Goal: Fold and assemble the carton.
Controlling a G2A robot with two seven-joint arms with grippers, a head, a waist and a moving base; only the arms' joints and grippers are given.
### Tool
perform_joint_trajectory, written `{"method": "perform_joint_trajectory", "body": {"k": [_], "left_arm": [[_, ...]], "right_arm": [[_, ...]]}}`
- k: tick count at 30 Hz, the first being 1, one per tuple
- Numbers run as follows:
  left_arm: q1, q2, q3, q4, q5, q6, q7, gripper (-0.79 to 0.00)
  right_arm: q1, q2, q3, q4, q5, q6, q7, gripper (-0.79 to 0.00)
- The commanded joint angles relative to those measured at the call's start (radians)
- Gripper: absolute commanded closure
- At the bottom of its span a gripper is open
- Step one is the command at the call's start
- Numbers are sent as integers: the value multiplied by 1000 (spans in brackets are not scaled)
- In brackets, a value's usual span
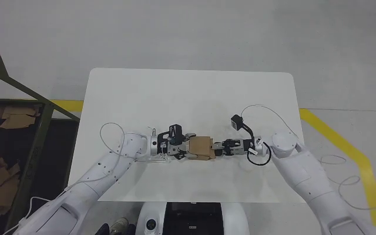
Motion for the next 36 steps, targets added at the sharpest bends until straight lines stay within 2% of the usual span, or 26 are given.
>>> {"method": "perform_joint_trajectory", "body": {"k": [1, 14, 21, 36], "left_arm": [[2, 0, 0, -4, 1, -1, 1, -483], [1, -3, 5, -10, -6, -6, -9, -493], [-3, -4, 2, 1, -10, -6, -8, -499], [0, -3, -7, -2, -16, -8, -16, -486]], "right_arm": [[-1, 0, 1, -3, 1, 2, 2, -102], [9, -13, -19, -8, 11, 20, -17, -92], [-4, -7, 6, 0, 20, 9, -6, -175], [-70, 11, 39, -49, 4, 1, 17, -111]]}}
